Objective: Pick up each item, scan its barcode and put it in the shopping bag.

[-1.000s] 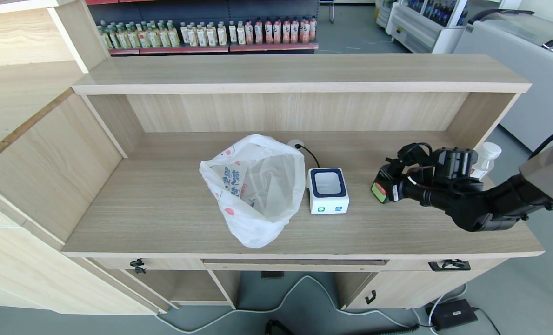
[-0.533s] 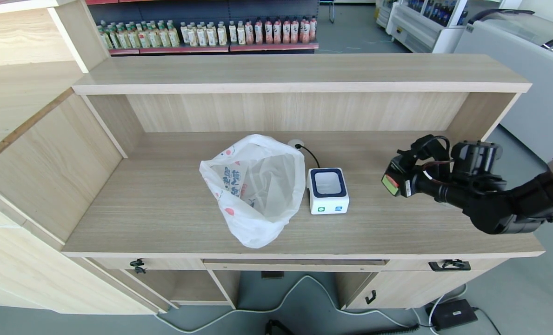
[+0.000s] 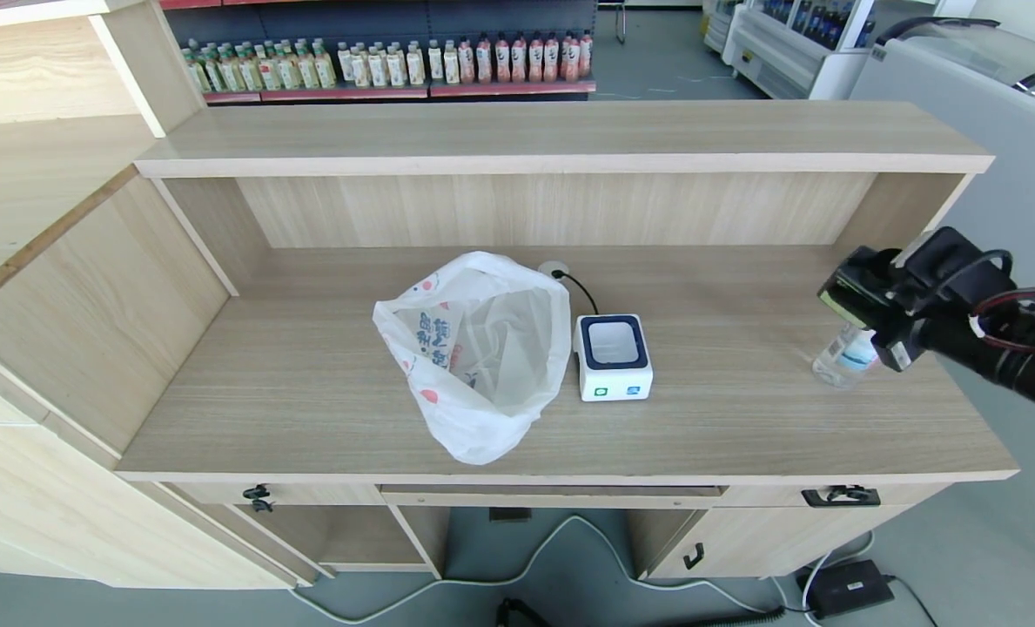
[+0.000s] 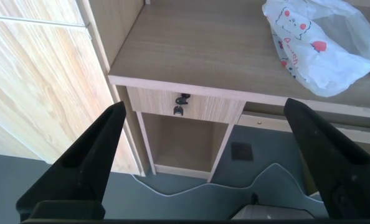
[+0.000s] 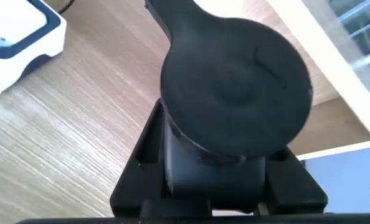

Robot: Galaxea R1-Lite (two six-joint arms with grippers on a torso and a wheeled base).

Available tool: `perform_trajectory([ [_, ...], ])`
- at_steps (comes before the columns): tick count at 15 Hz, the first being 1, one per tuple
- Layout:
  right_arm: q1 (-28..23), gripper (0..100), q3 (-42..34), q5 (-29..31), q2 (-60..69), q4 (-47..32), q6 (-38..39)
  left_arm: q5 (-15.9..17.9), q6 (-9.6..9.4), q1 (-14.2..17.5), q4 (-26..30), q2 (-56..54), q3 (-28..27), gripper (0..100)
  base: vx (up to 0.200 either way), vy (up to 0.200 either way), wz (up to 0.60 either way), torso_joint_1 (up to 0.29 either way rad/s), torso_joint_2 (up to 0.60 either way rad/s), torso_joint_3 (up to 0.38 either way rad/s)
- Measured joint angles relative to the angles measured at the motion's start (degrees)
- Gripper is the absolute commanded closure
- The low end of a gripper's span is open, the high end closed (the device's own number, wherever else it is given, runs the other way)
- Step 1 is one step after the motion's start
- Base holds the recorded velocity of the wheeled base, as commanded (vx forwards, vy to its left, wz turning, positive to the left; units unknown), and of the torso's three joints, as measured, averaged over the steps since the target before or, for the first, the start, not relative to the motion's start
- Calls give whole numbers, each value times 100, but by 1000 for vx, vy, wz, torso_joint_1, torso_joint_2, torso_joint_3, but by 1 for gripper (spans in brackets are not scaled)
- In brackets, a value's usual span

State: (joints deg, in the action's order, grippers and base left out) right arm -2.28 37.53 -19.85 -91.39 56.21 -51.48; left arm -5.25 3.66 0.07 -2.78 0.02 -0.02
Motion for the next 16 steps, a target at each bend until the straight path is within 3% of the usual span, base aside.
perform_trajectory([
  [3, 63, 100, -512, -870, 813, 252, -2000, 0, 0, -5, 0, 0, 0, 0, 0, 0, 0, 0, 0, 0],
  [5, 305, 100, -586, -1406, 1086, 296, -3780, 1, 1, 0, -1, 0, 0, 0, 0, 0, 0, 0, 0, 0],
  [10, 2063, 100, -577, -2799, 1530, 635, -7713, 0, 0, -5, 0, 0, 0, 0, 0, 0, 0, 0, 0, 0],
  [13, 2554, 100, -683, -3246, 1799, 635, -8677, 0, 0, 0, 0, 0, 0, 0, 0, 0, 0, 0, 0, 0],
  [16, 2681, 100, -811, -3341, 2131, -111, -9145, 0, 0, 0, -1, 0, 0, 0, 0, 0, 0, 0, 0, 0],
])
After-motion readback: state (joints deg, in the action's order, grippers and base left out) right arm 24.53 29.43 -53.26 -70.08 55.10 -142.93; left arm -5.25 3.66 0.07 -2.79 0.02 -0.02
